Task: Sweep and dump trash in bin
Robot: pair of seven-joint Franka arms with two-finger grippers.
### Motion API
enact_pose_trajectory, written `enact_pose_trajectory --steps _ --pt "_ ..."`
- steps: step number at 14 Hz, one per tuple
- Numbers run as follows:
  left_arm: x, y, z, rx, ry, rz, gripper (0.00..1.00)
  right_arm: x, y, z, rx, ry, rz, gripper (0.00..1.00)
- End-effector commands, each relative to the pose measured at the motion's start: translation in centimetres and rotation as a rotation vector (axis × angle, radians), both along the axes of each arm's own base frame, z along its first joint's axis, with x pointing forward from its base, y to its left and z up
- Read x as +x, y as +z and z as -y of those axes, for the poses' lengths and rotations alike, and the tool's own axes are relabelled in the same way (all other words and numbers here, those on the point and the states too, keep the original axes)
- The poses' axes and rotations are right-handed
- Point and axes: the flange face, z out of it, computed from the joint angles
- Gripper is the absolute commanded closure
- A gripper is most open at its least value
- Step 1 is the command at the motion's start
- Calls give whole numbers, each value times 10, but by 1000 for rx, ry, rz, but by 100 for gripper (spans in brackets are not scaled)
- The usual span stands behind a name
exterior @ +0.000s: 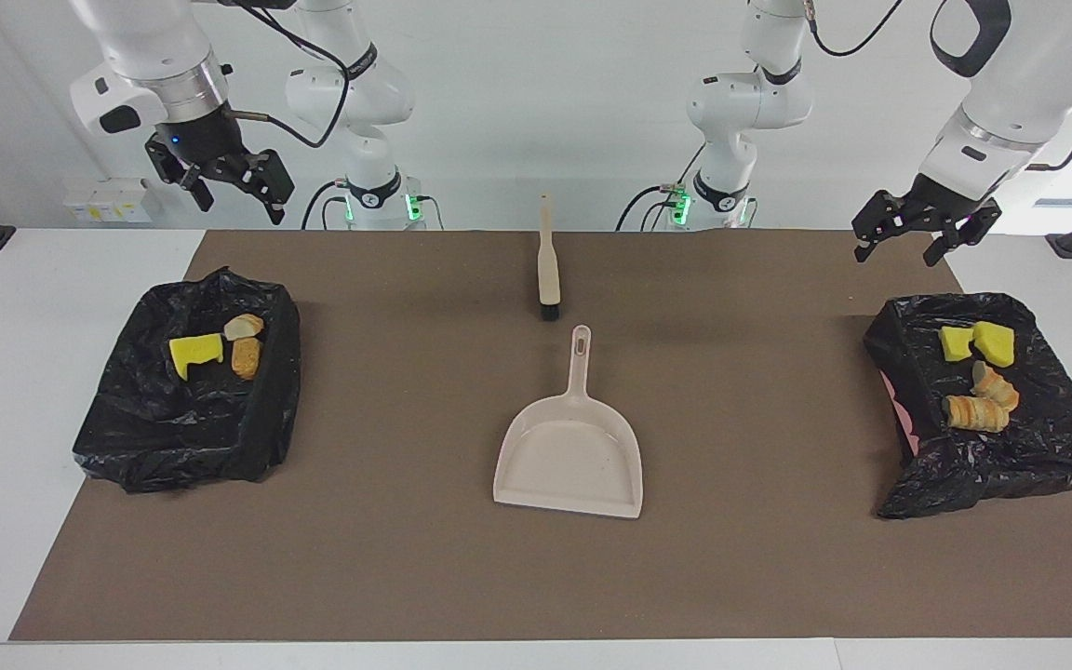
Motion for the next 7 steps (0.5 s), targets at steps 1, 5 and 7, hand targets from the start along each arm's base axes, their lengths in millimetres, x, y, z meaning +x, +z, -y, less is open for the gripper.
enact_pose_trajectory --steps 1,5,7 --pt "-6 6 -3 20 -10 5 0 -6 0 3 19 13 6 0" --pt "-7 7 -1 12 -6 2 0 -6 0 3 19 13 6 0" --pt "-8 10 0 11 -7 2 0 -6 0 3 19 13 6 0"
